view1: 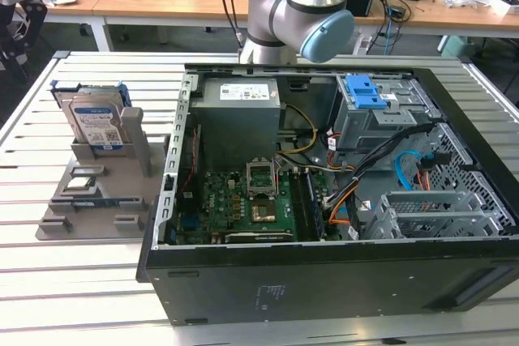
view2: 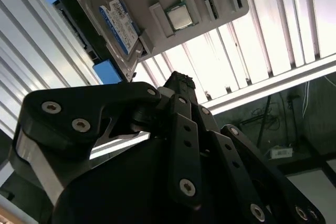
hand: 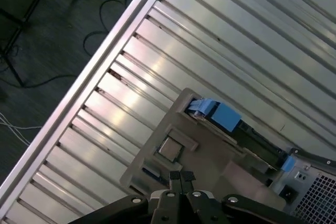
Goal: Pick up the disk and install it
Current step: 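Pick up the disk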
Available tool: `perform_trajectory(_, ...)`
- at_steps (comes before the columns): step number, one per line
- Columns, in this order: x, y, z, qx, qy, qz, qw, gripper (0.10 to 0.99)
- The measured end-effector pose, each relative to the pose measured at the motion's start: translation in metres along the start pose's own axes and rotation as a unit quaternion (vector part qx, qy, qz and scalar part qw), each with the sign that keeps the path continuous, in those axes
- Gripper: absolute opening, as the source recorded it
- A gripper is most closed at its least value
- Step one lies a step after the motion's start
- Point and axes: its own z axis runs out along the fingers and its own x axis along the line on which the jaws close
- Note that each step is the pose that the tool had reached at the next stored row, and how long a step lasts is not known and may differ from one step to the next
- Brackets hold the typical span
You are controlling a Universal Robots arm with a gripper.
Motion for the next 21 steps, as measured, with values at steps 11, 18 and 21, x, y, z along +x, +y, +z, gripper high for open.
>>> perform_trajectory(11, 0.0000, 0.0000, 0.0000, -0.0012, 0.0017, -0.062, 0.9981, 0.106)
perform_trajectory(18, 0.0000, 0.0000, 0.0000, -0.0022, 0.0031, -0.114, 0.9935, 0.106)
perform_trajectory(21, 0.0000, 0.0000, 0.0000, -0.0027, 0.0038, -0.141, 0.9900, 0.106)
